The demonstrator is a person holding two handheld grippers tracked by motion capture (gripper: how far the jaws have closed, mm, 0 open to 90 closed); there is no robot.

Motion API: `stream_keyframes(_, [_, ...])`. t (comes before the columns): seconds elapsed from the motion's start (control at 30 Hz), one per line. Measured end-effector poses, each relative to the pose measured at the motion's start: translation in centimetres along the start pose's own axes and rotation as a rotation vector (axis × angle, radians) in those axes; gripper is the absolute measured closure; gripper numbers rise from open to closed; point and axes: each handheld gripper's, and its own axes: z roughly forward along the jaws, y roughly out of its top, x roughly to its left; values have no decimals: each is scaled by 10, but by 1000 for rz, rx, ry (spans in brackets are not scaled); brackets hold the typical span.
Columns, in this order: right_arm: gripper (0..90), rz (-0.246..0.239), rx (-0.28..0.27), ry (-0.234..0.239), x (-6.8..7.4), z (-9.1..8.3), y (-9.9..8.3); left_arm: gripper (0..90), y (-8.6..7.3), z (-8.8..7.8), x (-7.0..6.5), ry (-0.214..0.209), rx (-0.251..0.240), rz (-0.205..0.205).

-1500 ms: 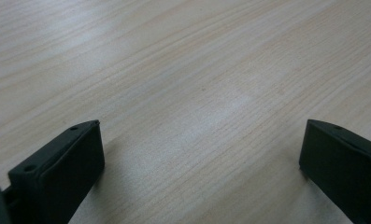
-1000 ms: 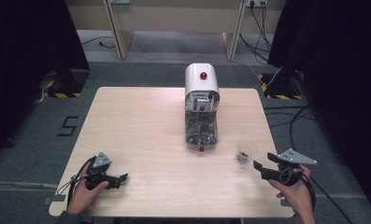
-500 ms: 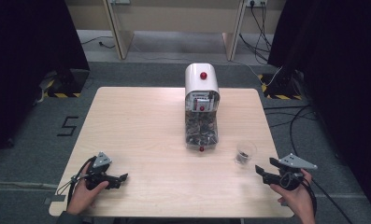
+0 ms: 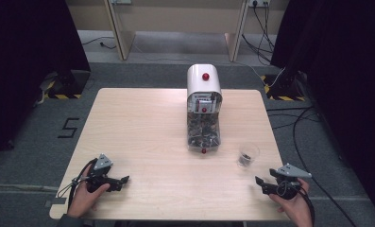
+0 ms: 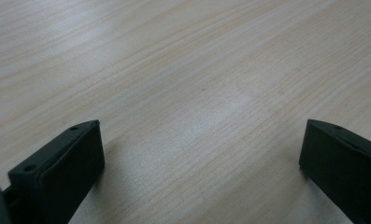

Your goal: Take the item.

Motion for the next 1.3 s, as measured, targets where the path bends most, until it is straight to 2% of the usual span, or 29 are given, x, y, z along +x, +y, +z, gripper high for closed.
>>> stream_keyframes(0.2, [306, -9, 30, 3, 6, 7, -11, 0, 0, 0, 0, 0, 0, 0])
stream_keyframes(0.37, [303, 4, 34, 1, 8, 6, -14, 0, 0, 0, 0, 0, 0, 0])
stream_keyframes(0.5, [300, -5, 34, -10, 8, 4, -19, 0, 0, 0, 0, 0, 0, 0])
stream_keyframes(0.7, [289, -20, 22, -27, 13, 1, -26, 0, 0, 0, 0, 0, 0, 0])
stream_keyframes(0.77, [265, -11, 15, -36, 17, -2, -30, 0, 0, 0, 0, 0, 0, 0])
stream_keyframes(0.83, [242, -26, 13, -32, 19, -3, -32, 0, 0, 0, 0, 0, 0, 0])
stream_keyframes(1.0, [225, -14, -9, -35, 25, -6, -39, 0, 0, 0, 0, 0, 0, 0])
stream_keyframes(1.3, [218, -22, -41, -32, 30, -10, -48, 0, 0, 0, 0, 0, 0, 0])
